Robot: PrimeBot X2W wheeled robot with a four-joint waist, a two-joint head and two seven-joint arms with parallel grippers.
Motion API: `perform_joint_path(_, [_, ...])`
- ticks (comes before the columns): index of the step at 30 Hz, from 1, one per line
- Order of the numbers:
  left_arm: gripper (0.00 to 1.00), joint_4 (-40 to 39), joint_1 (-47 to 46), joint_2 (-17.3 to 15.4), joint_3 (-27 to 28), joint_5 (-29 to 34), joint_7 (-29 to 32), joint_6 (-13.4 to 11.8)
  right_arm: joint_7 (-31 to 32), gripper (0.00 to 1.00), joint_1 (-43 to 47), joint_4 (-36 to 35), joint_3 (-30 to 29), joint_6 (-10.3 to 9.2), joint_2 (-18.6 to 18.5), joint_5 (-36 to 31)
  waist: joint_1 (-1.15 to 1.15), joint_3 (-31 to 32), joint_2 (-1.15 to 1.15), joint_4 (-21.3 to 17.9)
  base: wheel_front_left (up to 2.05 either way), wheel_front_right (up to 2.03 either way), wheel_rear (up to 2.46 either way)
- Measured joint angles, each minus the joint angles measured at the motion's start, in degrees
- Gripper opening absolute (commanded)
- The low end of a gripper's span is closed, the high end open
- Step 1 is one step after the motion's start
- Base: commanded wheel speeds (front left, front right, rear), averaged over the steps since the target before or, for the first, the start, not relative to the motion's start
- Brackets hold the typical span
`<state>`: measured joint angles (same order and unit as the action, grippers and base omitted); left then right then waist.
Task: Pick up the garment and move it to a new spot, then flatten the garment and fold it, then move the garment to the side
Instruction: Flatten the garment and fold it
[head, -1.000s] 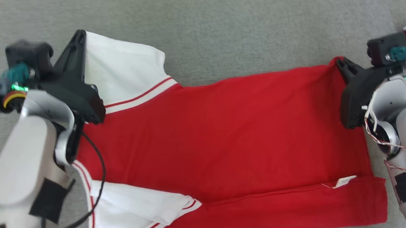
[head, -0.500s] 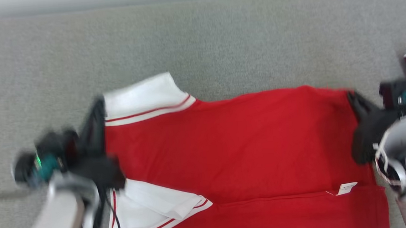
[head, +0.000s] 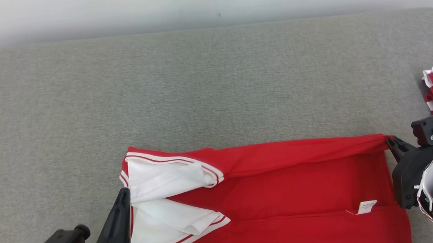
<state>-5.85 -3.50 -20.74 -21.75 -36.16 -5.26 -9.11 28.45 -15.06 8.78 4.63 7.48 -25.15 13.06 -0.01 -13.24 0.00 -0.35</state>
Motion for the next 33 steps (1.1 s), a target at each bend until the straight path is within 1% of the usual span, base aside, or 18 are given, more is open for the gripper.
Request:
perform_joint_path(6, [0.00,-3.3,3.1,-0.5,0.9,-2.6,1.0,-0.3,2.8,0.00,1.2,-0.9,2.1,0.00,-2.2,1.2,0.00,1.2,0.00,1.3,0.00,0.00,0.00])
perform_joint_path(13, [0.00,-4.5,6.1,-0.5,-0.2,-3.9,2.8,-0.6,8.4,0.00,3.4,-4.4,5.3,0.00,-6.7,4.3,0.01,1.7,0.00,2.3,0.00,0.00,0.00])
perform_joint_path(17, [0.00,-3.8,7.1,0.0,-0.9,-4.9,3.4,-0.7,12.5,0.00,5.4,-7.5,5.1,0.00,-8.2,5.5,0.01,1.6,0.00,2.7,0.00,0.00,0.00])
perform_joint_path(20, [0.00,-3.1,7.6,0.4,-0.9,-5.5,3.4,-1.0,15.3,0.00,6.8,-10.2,3.7,0.00,-9.1,5.4,0.01,1.6,0.00,2.8,0.00,0.00,0.00])
perform_joint_path(26, [0.00,-2.8,9.5,0.2,0.0,-6.7,3.3,-1.5,18.4,0.00,9.4,-14.6,0.8,0.00,-8.8,5.0,0.01,1.7,0.00,2.8,0.00,0.00,0.00])
perform_joint_path(33, [0.00,-2.3,10.0,0.1,-0.7,-7.4,4.7,-1.4,21.1,0.00,11.9,-16.0,0.0,0.00,-7.2,4.9,0.01,1.9,0.00,2.9,0.00,0.00,0.00])
